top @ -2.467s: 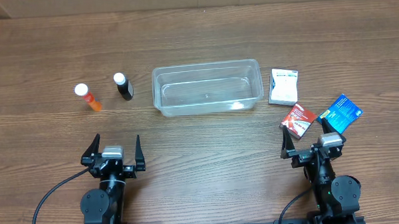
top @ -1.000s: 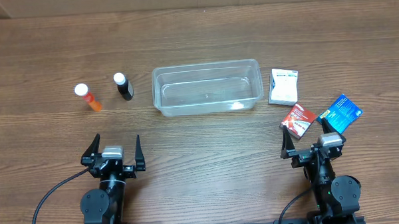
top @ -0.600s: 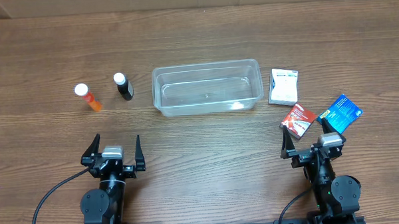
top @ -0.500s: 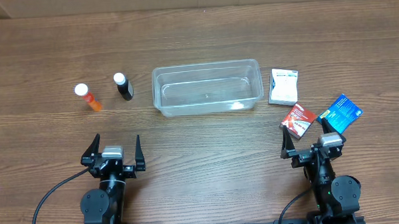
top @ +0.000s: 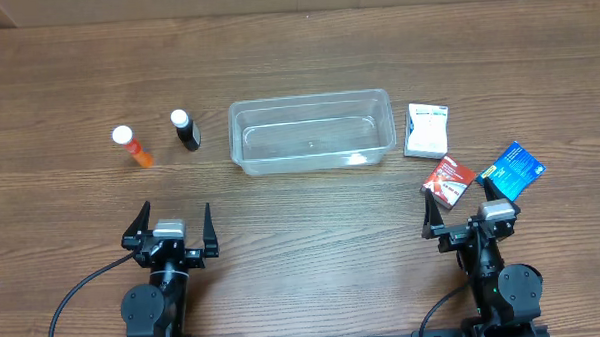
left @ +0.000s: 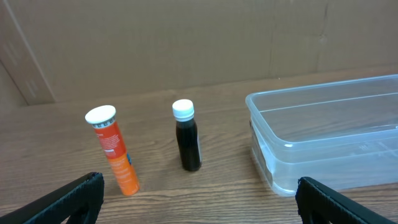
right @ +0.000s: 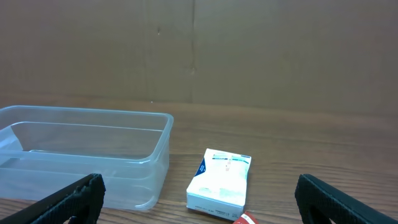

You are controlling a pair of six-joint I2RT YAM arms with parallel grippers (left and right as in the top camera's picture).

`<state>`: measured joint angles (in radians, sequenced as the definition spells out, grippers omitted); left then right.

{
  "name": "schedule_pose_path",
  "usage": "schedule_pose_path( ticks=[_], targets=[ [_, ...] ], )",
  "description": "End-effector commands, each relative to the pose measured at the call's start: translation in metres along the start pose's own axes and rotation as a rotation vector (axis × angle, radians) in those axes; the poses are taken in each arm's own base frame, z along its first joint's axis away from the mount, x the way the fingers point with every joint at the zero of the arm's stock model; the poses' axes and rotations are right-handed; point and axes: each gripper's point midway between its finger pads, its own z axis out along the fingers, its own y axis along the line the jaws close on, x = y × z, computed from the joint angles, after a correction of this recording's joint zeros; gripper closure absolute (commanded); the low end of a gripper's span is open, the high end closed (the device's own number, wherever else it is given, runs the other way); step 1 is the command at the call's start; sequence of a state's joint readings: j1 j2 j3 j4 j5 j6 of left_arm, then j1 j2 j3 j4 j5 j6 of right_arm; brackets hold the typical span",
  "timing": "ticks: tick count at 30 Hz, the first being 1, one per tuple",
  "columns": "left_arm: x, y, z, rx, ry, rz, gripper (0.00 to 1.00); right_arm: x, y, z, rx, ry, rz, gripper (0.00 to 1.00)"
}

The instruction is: Pack container

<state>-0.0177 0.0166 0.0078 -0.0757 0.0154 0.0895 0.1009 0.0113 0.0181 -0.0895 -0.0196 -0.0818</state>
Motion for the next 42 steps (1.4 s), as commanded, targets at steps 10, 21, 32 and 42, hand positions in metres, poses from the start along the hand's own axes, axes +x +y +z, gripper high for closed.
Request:
schedule_pose_path(
  ticks=[10, 21, 32, 42],
  targets=[
    [-0.017, 0.009, -0.002, -0.038, -0.067, -0.178, 0.0, -0.011, -0.008, -0.002, 0.049, -0.031, 0.169, 0.0],
    [-0.067, 0.017, 0.017, -0.055, 0.042, -0.164, 0.0, -0.04, -0.009, 0.005, 0.052, 0.01, 0.169, 0.0],
    [-0.107, 0.002, 0.101, 0.066, 0.564, -0.191, 0.0, -0.062, -0.008, 0.075, 0.059, 0.444, 0.178, 0.0],
    [-0.161, -0.012, 0.117, 0.174, 0.663, -0.258, 0.0, -0.072, 0.019, 0.102, -0.067, 0.763, 0.265, 0.0]
  ],
)
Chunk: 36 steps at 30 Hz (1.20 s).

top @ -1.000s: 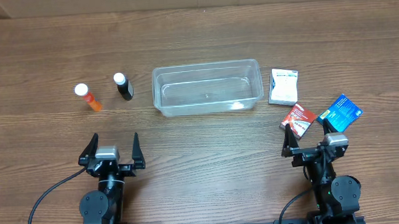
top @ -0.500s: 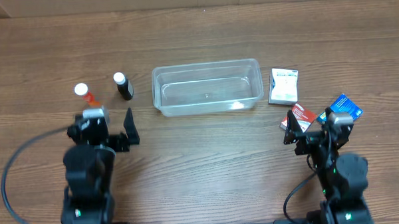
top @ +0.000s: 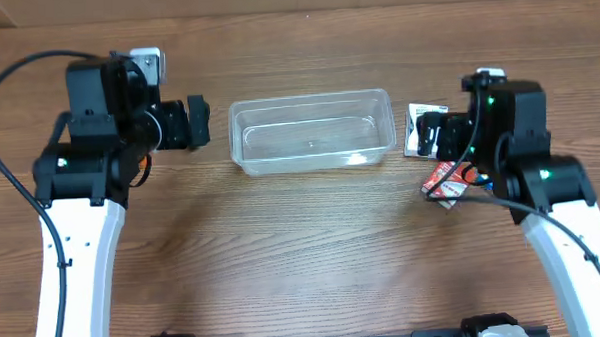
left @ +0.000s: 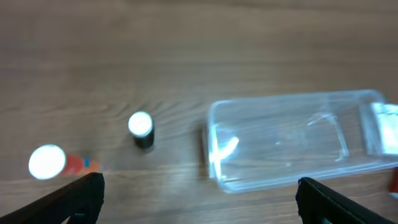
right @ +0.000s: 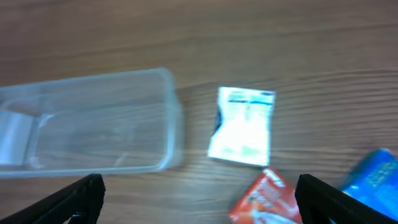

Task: Pack container
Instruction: 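Reach the left gripper to the dark bottle and grasp it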

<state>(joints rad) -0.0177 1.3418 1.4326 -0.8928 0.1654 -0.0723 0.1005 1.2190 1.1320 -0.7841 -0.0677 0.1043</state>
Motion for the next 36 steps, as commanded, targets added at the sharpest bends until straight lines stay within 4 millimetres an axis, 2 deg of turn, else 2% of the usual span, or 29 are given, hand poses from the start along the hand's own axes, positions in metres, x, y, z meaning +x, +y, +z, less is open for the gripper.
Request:
schedule_pose_path(
  ticks=[1, 2, 5, 8, 10, 12, 16, 23, 33, 34, 36],
  targets=[
    [-0.028, -0.005, -0.011, 0.038, -0.046, -0.05, 0.0, -0.012, 0.017, -0.01, -0.086, -0.013, 0.041, 0.0],
    [-0.032, -0.004, -0.008, 0.035, -0.04, -0.066, 0.0, -0.012, 0.013, -0.011, -0.079, -0.009, 0.091, 0.0],
    [-0.038, 0.003, 0.013, 0.01, 0.018, -0.085, 0.0, -0.007, -0.013, -0.01, -0.022, 0.019, 0.262, 0.0],
    [-0.033, 0.019, 0.049, -0.052, 0.124, -0.144, 0.0, 0.008, -0.046, -0.006, 0.054, 0.08, 0.392, 0.0],
    [-0.028, 0.027, 0.07, -0.066, 0.179, -0.183, 0.0, 0.018, -0.058, -0.003, 0.087, 0.126, 0.428, 0.0],
    [-0.016, 0.04, 0.099, -0.091, 0.246, -0.23, 0.0, 0.032, -0.07, 0.005, 0.119, 0.192, 0.464, 0.0],
    [0.003, 0.058, 0.126, -0.164, 0.315, -0.239, 0.0, 0.04, -0.072, 0.015, 0.128, 0.237, 0.47, 0.0],
    [0.032, 0.073, 0.167, -0.196, 0.416, -0.252, 0.0, 0.046, -0.077, 0.032, 0.137, 0.279, 0.477, 0.0],
    [0.064, 0.084, 0.198, -0.243, 0.513, -0.285, 0.0, 0.041, -0.082, 0.034, 0.158, 0.253, 0.469, 0.0],
    [0.064, 0.084, 0.198, -0.243, 0.513, -0.285, 0.01, 0.041, -0.082, 0.034, 0.158, 0.253, 0.469, 0.0],
    [0.063, 0.087, 0.199, -0.258, 0.503, -0.287, 0.15, 0.041, -0.082, 0.034, 0.158, 0.253, 0.469, 0.0]
  ],
)
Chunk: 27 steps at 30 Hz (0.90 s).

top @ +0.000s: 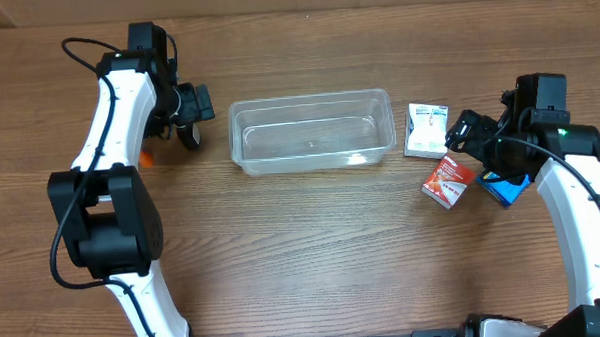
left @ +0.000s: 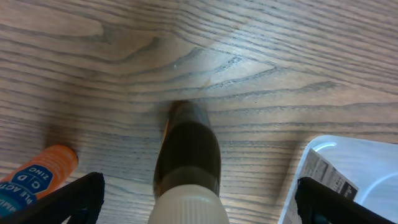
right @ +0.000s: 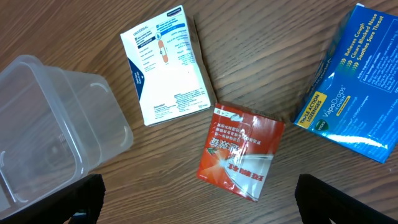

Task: Pack container
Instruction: 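Reach the left gripper to the dark bottle and grasp it, then lower the dark bottle into the container's left end and release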

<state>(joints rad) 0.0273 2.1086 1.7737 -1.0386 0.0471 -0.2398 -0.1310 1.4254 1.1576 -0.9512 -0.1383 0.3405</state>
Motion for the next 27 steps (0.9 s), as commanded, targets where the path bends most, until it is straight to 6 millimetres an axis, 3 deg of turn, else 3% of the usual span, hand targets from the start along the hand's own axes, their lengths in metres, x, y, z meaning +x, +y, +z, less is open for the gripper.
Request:
schedule_pose_path(
  ticks=[1, 4, 11, 15, 16, 18, 21, 24, 26, 27],
  targets=[
    [-0.013, 0.004, -0.002, -0.021, -0.039, -0.034, 0.21, -0.011, 0.002, -0.007, 0.0, -0.039, 0.003, 0.0],
    [-0.013, 0.004, -0.002, -0.021, -0.038, -0.034, 0.34, -0.011, 0.002, -0.007, 0.0, -0.038, 0.003, 0.0],
    [-0.013, 0.004, -0.002, -0.021, -0.039, -0.034, 0.78, -0.011, 0.001, -0.007, 0.001, -0.035, 0.004, 0.0],
    [-0.013, 0.004, -0.003, -0.02, -0.04, -0.034, 0.87, -0.01, 0.001, -0.007, 0.003, -0.032, 0.005, 0.0],
    [-0.013, 0.004, -0.004, -0.019, -0.043, -0.034, 0.96, -0.01, 0.001, -0.007, 0.003, -0.032, 0.005, 0.0],
    [-0.015, 0.002, -0.012, -0.011, -0.059, -0.032, 0.96, -0.01, 0.001, -0.007, 0.003, -0.032, 0.005, 0.0],
    [-0.021, -0.009, -0.047, 0.018, -0.127, -0.016, 0.96, -0.01, 0.001, -0.007, 0.003, -0.032, 0.004, 0.0],
    [-0.024, -0.028, -0.107, 0.06, -0.242, 0.019, 0.96, -0.01, 0.001, -0.007, 0.003, -0.032, 0.004, 0.0],
    [-0.017, -0.047, -0.151, 0.096, -0.322, 0.061, 0.96, -0.01, 0.001, -0.007, 0.002, -0.033, 0.004, 0.0],
    [-0.013, -0.055, -0.164, 0.11, -0.344, 0.08, 0.96, -0.01, 0.001, -0.007, 0.002, -0.033, 0.004, 0.0]
  ],
)
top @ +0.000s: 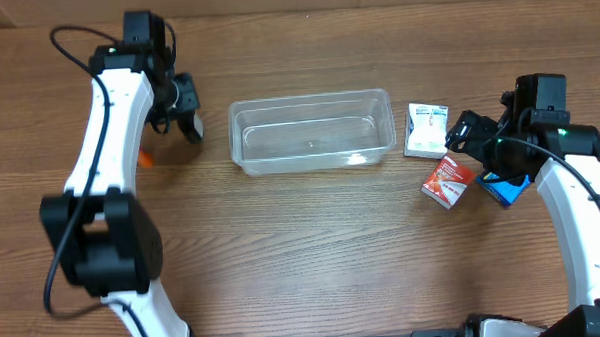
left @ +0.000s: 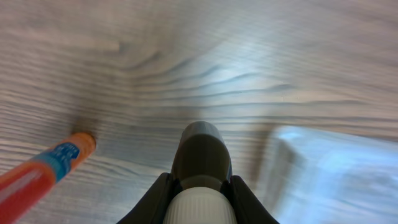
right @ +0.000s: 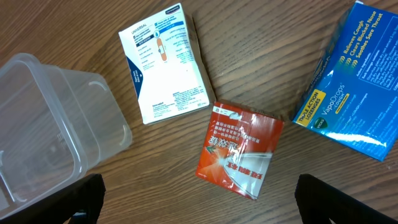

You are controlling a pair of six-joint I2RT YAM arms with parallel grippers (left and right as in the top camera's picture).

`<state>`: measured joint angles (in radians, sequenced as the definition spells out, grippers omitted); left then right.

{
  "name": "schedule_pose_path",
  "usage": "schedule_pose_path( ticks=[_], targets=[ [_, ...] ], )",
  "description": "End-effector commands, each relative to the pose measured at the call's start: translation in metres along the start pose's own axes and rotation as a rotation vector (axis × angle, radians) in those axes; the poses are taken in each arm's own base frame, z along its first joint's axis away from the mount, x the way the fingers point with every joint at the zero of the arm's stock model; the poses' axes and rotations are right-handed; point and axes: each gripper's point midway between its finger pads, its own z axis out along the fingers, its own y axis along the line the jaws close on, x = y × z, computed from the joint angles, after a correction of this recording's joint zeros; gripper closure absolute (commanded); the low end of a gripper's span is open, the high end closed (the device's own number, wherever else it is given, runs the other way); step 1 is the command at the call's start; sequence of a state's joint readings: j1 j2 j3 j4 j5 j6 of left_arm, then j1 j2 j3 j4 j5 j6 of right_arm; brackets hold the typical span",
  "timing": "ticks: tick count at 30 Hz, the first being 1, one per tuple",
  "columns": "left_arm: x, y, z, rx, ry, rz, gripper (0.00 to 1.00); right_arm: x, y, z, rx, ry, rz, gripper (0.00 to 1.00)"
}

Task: Pack container
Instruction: 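Lower the dark bottle into the container's left end and release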

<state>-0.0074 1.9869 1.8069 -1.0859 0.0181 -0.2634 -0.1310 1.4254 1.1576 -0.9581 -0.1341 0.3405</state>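
My left gripper (left: 202, 200) is shut on a dark bottle (left: 202, 155) with a white cap, left of the clear plastic container (top: 312, 131). The view is blurred, so I cannot tell if the bottle is off the table. An orange tube (left: 43, 171) lies just left of it. Right of the container lie a white box (right: 166, 62), a red sachet (right: 239, 149) and a blue box (right: 357, 81). My right gripper (right: 199, 205) hangs open above the sachet, holding nothing.
The left arm (top: 108, 125) reaches over the table's left side and hides most of the orange tube in the overhead view. The right arm (top: 572, 209) runs along the right edge. A cardboard wall stands behind the table.
My left gripper stood open around the dark bottle; now its fingers are shut on the bottle and the hand has shifted a little. The right gripper and the packets have not moved.
Both arms were folded at the front edge with grippers open. Then they were raised, left above bottle and tube, right above the packets. Then the left gripper stood open around the bottle and the right one hung low over the sachet. Now the left is shut on the bottle.
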Motion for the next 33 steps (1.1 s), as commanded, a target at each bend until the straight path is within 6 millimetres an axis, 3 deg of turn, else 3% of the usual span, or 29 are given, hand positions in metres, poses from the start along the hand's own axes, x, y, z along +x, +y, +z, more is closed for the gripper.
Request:
schedule_pose_path(
  ticks=[1, 3, 5, 8, 10, 18, 21, 24, 28, 31, 33],
  targets=[
    [-0.013, -0.05, -0.116, 0.122, -0.254, 0.085, 0.96, -0.011, 0.003, -0.007, -0.004, -0.037, 0.003, 0.0],
    [0.004, -0.071, -0.13, 0.146, -0.251, 0.138, 0.96, -0.011, 0.003, -0.007, -0.004, -0.037, 0.003, 0.0],
    [0.026, -0.093, -0.128, 0.157, -0.2, 0.201, 0.96, -0.011, 0.003, -0.007, -0.004, -0.037, 0.003, 0.0],
    [0.046, -0.119, -0.116, 0.162, -0.142, 0.272, 0.96, -0.011, 0.003, -0.007, -0.004, -0.037, 0.003, 0.0],
    [0.054, -0.129, -0.095, 0.131, -0.102, 0.306, 0.96, -0.011, 0.002, -0.007, -0.004, -0.037, 0.003, 0.0],
    [0.056, -0.123, -0.006, 0.042, 0.063, 0.294, 0.96, -0.011, 0.002, -0.007, -0.004, -0.037, -0.001, 0.0],
    [0.05, -0.119, 0.017, 0.03, 0.072, 0.283, 0.96, -0.011, 0.002, -0.007, -0.004, -0.037, -0.001, 0.0],
    [0.04, -0.113, 0.03, -0.02, 0.043, 0.28, 0.96, -0.011, 0.002, -0.007, -0.003, -0.035, 0.0, 0.0],
    [0.032, -0.112, 0.032, -0.038, 0.008, 0.278, 0.96, -0.01, 0.002, -0.007, -0.002, -0.033, 0.0, 0.0],
    [0.033, -0.112, 0.032, -0.039, 0.011, 0.279, 0.88, -0.01, 0.002, -0.007, -0.002, -0.033, 0.0, 0.0],
    [0.035, -0.111, 0.032, -0.042, 0.02, 0.281, 0.74, -0.01, 0.002, -0.007, -0.001, -0.033, 0.0, 0.0]
  ],
)
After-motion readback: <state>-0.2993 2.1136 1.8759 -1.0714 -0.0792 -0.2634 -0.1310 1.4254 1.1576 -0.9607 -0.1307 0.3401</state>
